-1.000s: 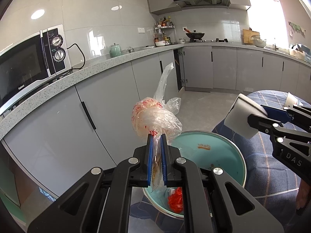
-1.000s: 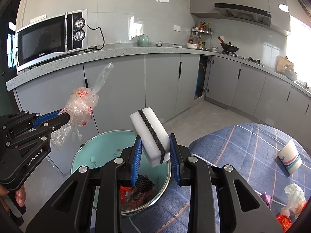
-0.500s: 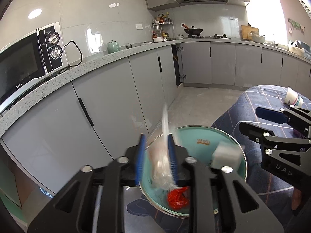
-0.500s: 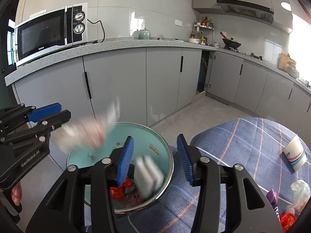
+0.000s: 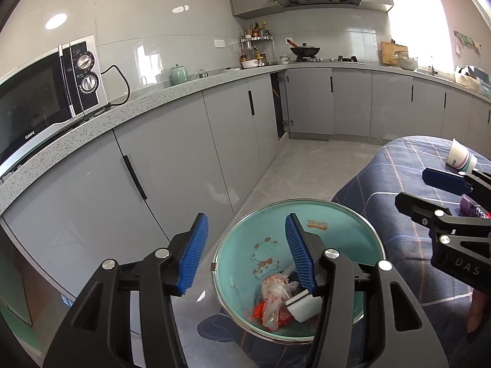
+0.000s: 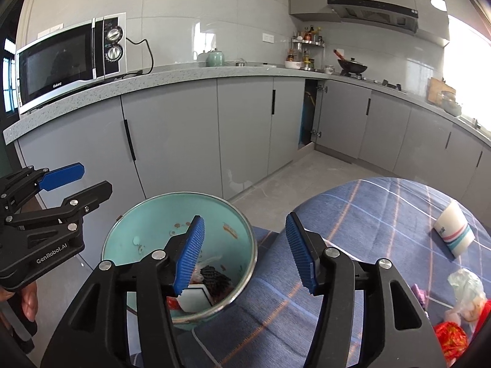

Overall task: Collect trash
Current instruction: 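Open both tools to drop the clear bag and sponge into the bin, then move both tools to the table and grasp the colourful snack wrapper with the right tool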

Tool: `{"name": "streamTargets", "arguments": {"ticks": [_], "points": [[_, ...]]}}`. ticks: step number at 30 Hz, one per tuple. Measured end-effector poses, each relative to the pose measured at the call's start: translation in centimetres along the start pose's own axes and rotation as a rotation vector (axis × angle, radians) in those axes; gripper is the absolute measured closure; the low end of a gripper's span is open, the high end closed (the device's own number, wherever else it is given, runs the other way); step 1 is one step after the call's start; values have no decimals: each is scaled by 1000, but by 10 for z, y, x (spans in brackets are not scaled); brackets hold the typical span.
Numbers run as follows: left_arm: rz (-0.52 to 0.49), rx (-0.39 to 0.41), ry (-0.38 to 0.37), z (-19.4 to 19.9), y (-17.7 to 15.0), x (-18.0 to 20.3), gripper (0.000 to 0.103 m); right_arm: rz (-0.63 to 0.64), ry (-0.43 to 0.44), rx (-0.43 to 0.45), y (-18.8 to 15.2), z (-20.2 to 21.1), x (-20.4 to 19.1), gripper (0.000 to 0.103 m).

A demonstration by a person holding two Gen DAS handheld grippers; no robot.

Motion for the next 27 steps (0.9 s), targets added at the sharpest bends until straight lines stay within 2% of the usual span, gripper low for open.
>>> {"name": "streamTargets", "arguments": {"ticks": [7,14,17,27], "points": [[-36,20,-37,15,1,25,41,-34,-62,12,-8,34,23,47],[-120,40,-111,37,-4,77,37,-82,-138,34,-25,85,60,45],[-160,53,-144,49,-7,104,29,-104,-169,35,-41,108,77,45],[-213,49,-219,67,-20,169,24,-198,-318,-13,-113,178,148,44]]}}
Point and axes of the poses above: each gripper's, at about its wrist camera, not at the fingertips, and z roughly against the way its jaws point, x to its right, y to its top, the point moved 2 cm from there along -z, roughly the way its jaws point, and after that the axes turned 5 degrees about y, right-handed, at the moved point
